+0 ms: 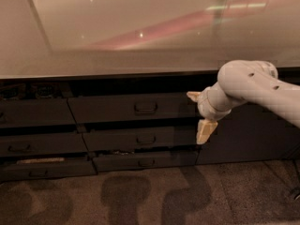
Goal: Open top drawer
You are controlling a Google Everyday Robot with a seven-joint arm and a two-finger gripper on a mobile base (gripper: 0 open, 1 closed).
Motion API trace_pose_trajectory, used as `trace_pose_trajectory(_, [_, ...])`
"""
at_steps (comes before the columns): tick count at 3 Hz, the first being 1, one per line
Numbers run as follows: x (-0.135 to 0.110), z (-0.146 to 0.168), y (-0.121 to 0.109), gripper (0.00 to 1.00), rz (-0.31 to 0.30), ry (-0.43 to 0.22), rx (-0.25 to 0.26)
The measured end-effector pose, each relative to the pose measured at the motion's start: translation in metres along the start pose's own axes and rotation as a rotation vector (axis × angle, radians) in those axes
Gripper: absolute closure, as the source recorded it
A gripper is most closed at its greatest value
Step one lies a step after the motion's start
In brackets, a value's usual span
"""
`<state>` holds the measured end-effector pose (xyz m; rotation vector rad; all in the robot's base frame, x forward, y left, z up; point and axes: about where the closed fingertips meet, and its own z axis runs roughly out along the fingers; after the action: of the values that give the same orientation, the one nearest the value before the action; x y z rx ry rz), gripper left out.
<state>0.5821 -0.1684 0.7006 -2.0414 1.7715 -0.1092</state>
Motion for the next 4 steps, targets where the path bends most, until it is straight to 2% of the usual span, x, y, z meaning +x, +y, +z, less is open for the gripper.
trace_pose_trajectory(1, [0.032, 0.008, -0.043, 0.0, 0.063, -0.023, 0.037])
trace_pose_trajectory(2, [0.032, 0.008, -0.043, 0.0, 0.063, -0.023, 0.037])
trace_pose_trajectory(3, [0.032, 0.021, -0.048, 0.0, 0.068, -0.022, 0.004])
trace_pose_trajectory(4, [0.0, 0.038, -0.06, 0.0, 0.017, -0.005, -0.032])
